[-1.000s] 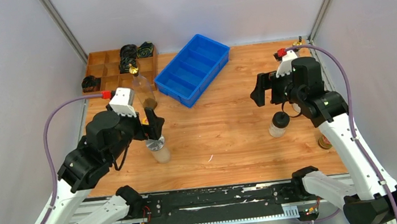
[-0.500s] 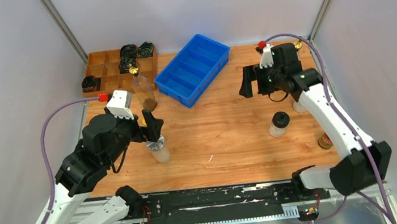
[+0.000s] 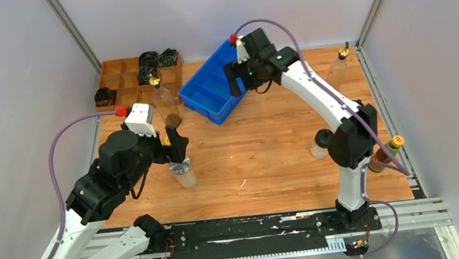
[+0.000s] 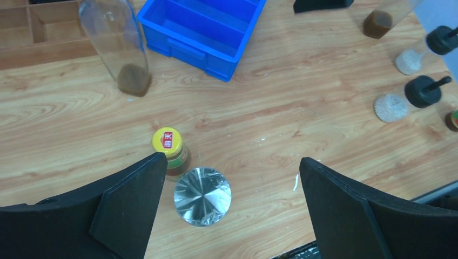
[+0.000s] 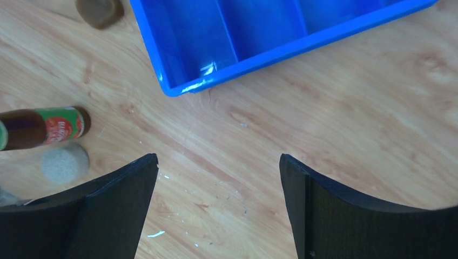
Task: Organize the condiment bottles
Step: Move the storage box to the center of the board.
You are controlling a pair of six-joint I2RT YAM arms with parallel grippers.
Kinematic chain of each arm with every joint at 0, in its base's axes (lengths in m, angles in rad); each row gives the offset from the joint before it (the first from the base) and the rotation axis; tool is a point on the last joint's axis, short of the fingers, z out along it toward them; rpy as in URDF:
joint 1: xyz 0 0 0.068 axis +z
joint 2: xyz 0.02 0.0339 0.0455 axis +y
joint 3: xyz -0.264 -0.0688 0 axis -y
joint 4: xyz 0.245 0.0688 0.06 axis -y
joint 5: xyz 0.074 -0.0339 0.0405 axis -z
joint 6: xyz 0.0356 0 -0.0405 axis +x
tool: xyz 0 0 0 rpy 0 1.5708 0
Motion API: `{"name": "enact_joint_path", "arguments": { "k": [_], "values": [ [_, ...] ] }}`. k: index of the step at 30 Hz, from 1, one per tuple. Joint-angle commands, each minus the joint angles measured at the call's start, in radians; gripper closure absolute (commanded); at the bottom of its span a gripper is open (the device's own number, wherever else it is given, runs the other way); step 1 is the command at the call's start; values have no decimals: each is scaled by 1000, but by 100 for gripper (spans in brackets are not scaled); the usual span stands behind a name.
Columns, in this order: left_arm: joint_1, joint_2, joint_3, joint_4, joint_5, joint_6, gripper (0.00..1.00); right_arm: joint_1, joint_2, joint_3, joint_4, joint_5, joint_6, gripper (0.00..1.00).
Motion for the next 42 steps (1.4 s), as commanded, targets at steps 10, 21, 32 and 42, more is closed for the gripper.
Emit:
{"name": "enact_joint_path", "arguments": {
  "k": [10,21,32,42],
  "values": [
    [-5,318,193,25,-114,85,21,75,192,-41,84,139,219,18],
    [-5,418,213,79,-108,82,0,73,343,84,128,207,289,21],
    [-5,277,158,-5,-121,83,0,51,464,179,154,273,392,42],
    [-5,245,114,-9,-106,62,0,33,367,-54,124,322,321,62]
  ]
}}
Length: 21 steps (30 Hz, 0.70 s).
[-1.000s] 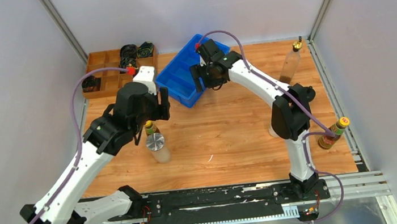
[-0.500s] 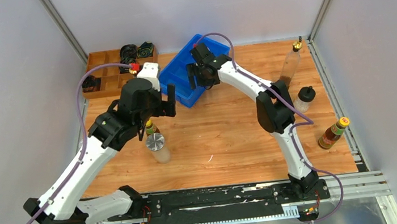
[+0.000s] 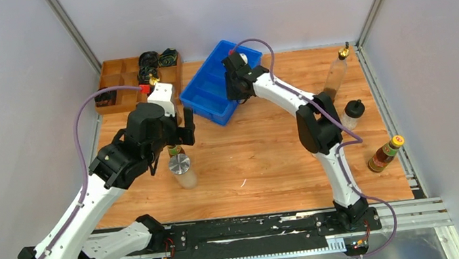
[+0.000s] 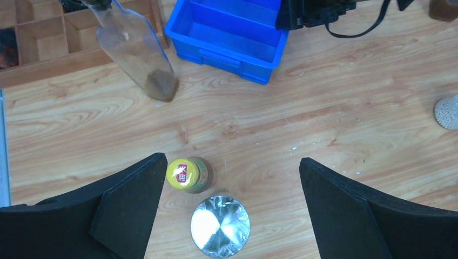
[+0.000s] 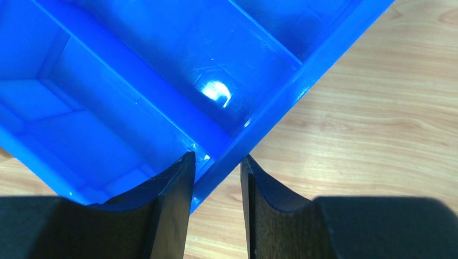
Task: Organize the condiment bottles
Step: Move the storage box to the center of the board.
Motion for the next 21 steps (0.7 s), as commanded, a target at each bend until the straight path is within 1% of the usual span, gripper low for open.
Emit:
{"name": "enact_joint_path", "arguments": {
  "k": [1,4,12,16,21],
  "values": [
    [-5,-9,-15,-11,7,-22,0,-27,-61,-159,-90,58,-80,67],
    [-5,-17,-22,-10,15,-39,0,-51,-136,-259,-98,73,-132,76],
    [-5,-26,-33,-10,33,-75,0,-75,-314,-451,-133,110,-272,89],
    [-5,-26,-38,-12,40,-85,0,-75,-396,-553,-145,132,-291,93],
    [-5,-34,-47,-15,46,-101,0,-74,-459,-654,-133,152,-271,96]
  ]
}}
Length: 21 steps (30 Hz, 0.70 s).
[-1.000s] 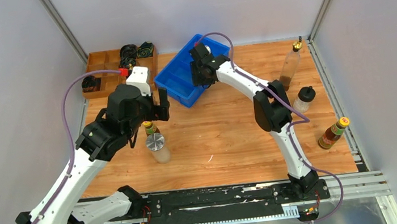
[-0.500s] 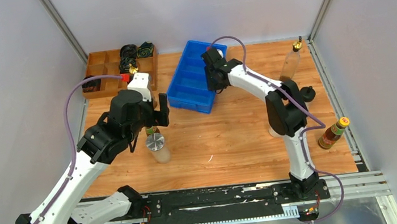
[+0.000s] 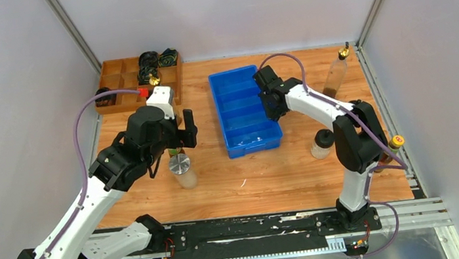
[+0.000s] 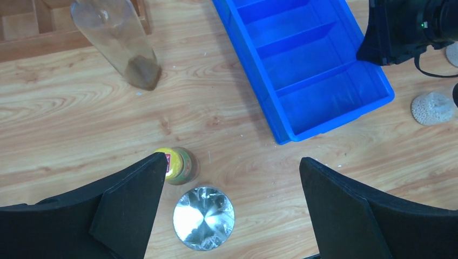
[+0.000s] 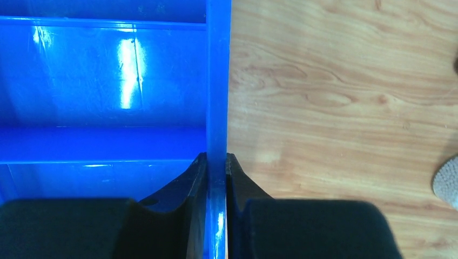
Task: Organize the condiment bottles
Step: Move the storage box to the center of the board.
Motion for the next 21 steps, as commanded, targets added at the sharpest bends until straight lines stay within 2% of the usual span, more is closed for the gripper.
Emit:
{"name": "enact_joint_path", "arguments": {
  "k": [1,11,21],
  "values": [
    [-5,-17,-16,-8,12,-31,0,2,-37,-85,-82,65,-25,96],
    [-5,-39,-19,-27,24,-40,0,13,-128,-220,-73,85,114,96],
    [-5,-58,-23,-40,41,-36,0,44,-180,-276,-61,88,204,96]
  ]
}}
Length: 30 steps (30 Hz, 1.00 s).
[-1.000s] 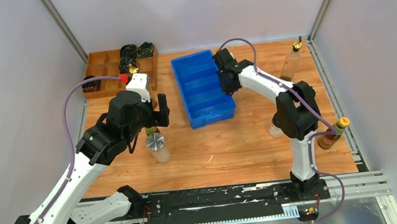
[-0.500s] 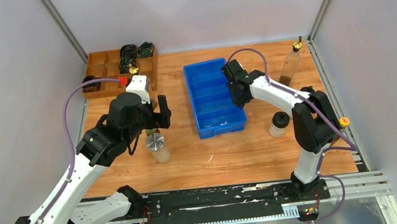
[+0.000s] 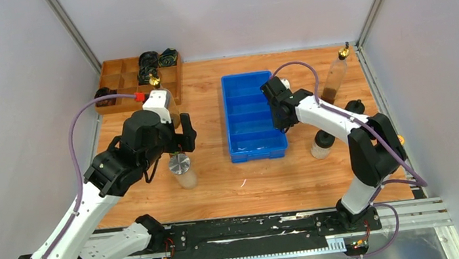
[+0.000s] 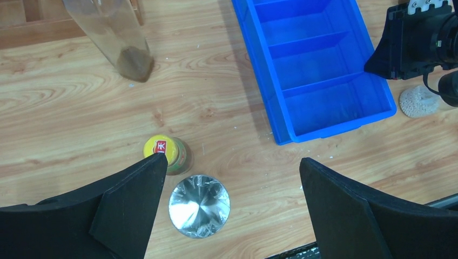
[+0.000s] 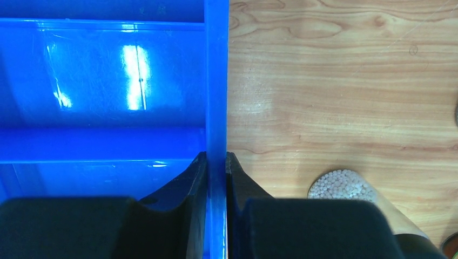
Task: Organize the condiment bottles
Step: Move the storage box to the center of the board.
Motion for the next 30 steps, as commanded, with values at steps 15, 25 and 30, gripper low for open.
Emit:
{"name": "enact_joint_path", "arguments": {
  "k": [15,25,30],
  "values": [
    [-5,-37,13,-40,-10,-7,0,40,-72,-50,-100,45,54,49],
    [-6,-18,94,-58,-11,3,0,43,-213,72,-176,54,-8,36],
    [-5,-34,133,-59,50,4,0,49,-367,131,-199,25,-87,27]
  ]
}}
